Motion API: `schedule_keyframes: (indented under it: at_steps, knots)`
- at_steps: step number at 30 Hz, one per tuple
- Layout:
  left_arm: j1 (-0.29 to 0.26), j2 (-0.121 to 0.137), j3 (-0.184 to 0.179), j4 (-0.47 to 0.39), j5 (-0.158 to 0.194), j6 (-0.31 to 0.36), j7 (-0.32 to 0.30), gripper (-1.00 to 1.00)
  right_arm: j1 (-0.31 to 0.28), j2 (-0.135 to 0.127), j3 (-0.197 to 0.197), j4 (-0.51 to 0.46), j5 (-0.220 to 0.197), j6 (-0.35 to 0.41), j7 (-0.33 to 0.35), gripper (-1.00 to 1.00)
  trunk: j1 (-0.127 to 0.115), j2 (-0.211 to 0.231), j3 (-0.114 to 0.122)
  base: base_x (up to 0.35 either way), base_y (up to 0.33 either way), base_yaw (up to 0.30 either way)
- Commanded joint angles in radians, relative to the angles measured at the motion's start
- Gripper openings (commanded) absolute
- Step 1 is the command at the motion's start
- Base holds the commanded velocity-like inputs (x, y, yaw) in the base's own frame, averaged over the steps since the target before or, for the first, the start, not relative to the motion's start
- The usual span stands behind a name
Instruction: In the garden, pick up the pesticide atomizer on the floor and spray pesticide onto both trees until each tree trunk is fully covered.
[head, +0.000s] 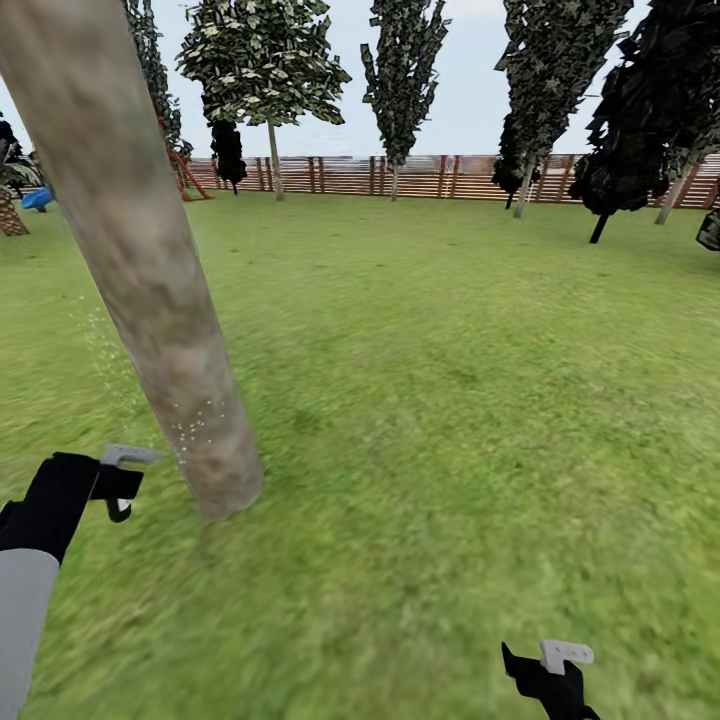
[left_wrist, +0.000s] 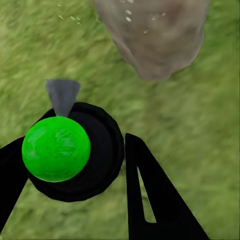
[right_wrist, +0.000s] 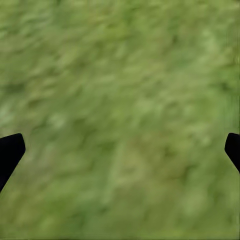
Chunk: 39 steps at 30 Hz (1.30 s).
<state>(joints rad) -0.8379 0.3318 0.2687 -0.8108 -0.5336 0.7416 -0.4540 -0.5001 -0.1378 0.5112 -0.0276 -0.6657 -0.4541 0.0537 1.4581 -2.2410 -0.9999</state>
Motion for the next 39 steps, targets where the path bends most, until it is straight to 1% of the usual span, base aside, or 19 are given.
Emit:
schedule_keyframes:
  at_steps: [1,4,7,8,9,11,13,14,15,16,18,19,20,22,23,25,32,35,39]
  knots:
    - [0.001,0.010,0.000,-0.002,0.004,0.001,0.000,-1.00,0.000,0.001,0.001,0.000,0.000,0.000,0.000,1.00,0.000,0.000,0.000,0.086,0.157,0.000]
    - [0.007,0.013,-0.005,-0.006,0.003,0.001,0.000,-1.00,0.000,0.001,0.000,0.000,0.000,0.000,0.000,1.00,0.000,0.000,0.000,0.022,0.040,0.000]
    - [0.008,0.002,-0.008,-0.007,0.007,0.009,-0.001,-1.00,0.000,0.001,0.001,0.000,0.000,0.000,0.000,1.00,0.000,0.000,0.000,0.003,0.005,0.000]
    - [0.005,-0.002,-0.008,-0.007,0.009,0.030,-0.004,-1.00,0.000,0.001,0.001,0.000,0.000,0.000,0.000,1.00,0.000,0.000,0.000,0.000,0.000,0.000]
    - [0.003,-0.005,-0.008,-0.008,0.009,0.044,-0.020,-1.00,0.000,0.001,0.001,0.000,0.000,0.000,0.000,1.00,0.000,0.000,0.000,0.000,0.000,0.000]
    - [-0.002,-0.011,-0.019,-0.008,0.006,0.057,-0.088,-1.00,0.000,0.001,0.000,0.000,0.000,0.000,0.000,1.00,0.000,0.000,0.000,0.000,0.000,0.000]
    - [-0.003,-0.001,-0.035,-0.005,0.001,0.060,-0.114,-1.00,0.000,0.001,0.000,0.000,0.000,0.000,0.000,1.00,0.000,0.000,0.000,0.000,0.000,0.000]
    - [-0.003,0.009,-0.036,-0.004,0.000,0.060,-0.117,-1.00,0.000,0.001,0.000,0.000,0.000,0.000,0.000,1.00,0.000,0.000,0.000,0.000,0.000,0.000]
    - [-0.003,0.029,-0.037,-0.003,0.000,0.060,-0.118,-1.00,0.000,0.001,0.000,0.000,0.000,0.000,0.000,1.00,0.000,0.000,0.000,0.000,0.000,0.000]
    - [-0.001,0.071,-0.037,-0.002,0.001,0.061,-0.120,-1.00,0.000,0.001,0.000,0.000,0.000,0.000,0.000,1.00,0.000,0.000,0.000,0.000,0.000,0.000]
    - [0.004,0.122,-0.032,-0.001,0.001,0.061,-0.121,-1.00,0.000,0.001,0.000,0.000,0.000,0.000,0.000,1.00,0.000,0.000,0.000,0.000,0.000,0.000]
    - [0.006,0.140,-0.030,0.001,0.001,0.060,-0.121,-1.00,0.000,0.001,0.001,0.000,0.000,0.000,0.000,1.00,0.000,0.000,0.000,0.000,0.000,0.000]
    - [0.008,0.151,-0.030,0.003,0.001,0.060,-0.121,-1.00,0.000,0.001,0.001,0.000,0.000,0.000,0.000,1.00,0.000,0.000,0.000,0.000,0.000,0.000]
    - [0.009,0.156,-0.036,0.002,0.003,0.059,-0.122,-1.00,0.000,0.003,0.001,0.000,0.000,0.000,0.000,1.00,0.000,0.000,0.000,0.000,0.000,0.000]
    - [0.009,0.155,-0.036,-0.001,0.004,0.060,-0.122,-1.00,0.000,0.003,0.001,0.000,0.000,0.000,0.000,1.00,0.000,0.000,0.000,0.000,0.000,0.000]
    - [0.009,0.141,-0.036,-0.005,0.008,0.060,-0.123,-1.00,0.000,0.004,0.001,0.000,0.000,0.000,0.000,1.00,0.000,0.000,0.000,0.011,0.010,0.000]
    - [0.008,0.055,-0.037,-0.007,0.006,0.061,-0.122,-1.00,0.000,0.004,0.001,0.000,0.000,0.000,0.000,1.00,0.000,0.000,0.000,0.163,0.193,0.000]
    - [0.008,0.047,-0.037,-0.007,0.007,0.061,-0.122,-1.00,0.000,0.004,0.001,0.000,0.000,0.000,0.000,1.00,0.000,0.000,0.000,0.022,0.026,0.000]
    - [0.006,-0.014,-0.063,-0.008,0.007,0.061,-0.123,-1.00,0.000,0.004,0.001,0.000,0.000,0.000,0.000,1.00,0.000,0.000,0.000,0.001,0.001,0.000]
